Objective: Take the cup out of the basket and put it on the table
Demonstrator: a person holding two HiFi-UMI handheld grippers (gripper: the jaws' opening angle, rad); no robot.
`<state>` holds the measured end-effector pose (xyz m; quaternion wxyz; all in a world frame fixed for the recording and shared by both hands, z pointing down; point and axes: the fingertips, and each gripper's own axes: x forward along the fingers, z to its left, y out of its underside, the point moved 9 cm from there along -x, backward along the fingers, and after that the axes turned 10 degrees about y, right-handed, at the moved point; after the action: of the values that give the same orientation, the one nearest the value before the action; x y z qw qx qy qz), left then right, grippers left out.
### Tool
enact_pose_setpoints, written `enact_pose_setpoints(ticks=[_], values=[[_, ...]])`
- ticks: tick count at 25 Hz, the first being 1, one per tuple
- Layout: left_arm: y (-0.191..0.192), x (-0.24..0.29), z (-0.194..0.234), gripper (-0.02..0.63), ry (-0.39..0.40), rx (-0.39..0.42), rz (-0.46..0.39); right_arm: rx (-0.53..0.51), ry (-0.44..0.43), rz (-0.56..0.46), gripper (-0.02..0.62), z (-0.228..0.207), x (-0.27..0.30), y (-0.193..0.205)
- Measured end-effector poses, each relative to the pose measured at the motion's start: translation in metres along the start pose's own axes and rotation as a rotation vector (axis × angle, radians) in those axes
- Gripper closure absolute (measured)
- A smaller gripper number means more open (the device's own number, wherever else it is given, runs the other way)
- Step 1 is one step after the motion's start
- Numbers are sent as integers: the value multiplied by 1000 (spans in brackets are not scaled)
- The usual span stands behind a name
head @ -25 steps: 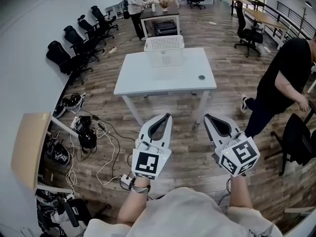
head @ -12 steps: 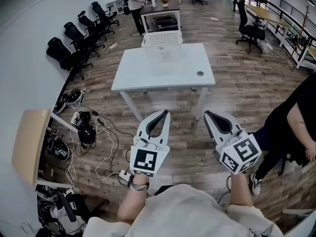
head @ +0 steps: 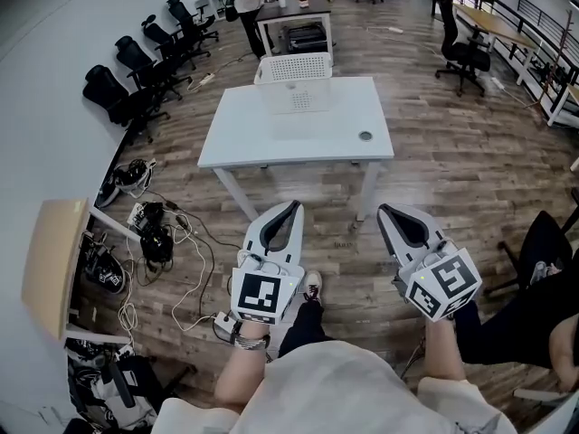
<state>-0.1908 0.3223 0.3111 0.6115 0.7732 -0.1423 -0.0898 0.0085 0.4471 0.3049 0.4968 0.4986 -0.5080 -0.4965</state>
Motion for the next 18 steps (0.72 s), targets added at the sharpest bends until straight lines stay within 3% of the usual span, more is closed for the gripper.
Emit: enact_pose_setpoints(ticks=[5, 18], values=[[20, 31, 34, 603, 1, -5, -3, -1, 6, -5, 578, -15, 45, 8], [53, 142, 180, 603, 5, -6, -2, 36, 12, -7, 578, -70, 227, 2]])
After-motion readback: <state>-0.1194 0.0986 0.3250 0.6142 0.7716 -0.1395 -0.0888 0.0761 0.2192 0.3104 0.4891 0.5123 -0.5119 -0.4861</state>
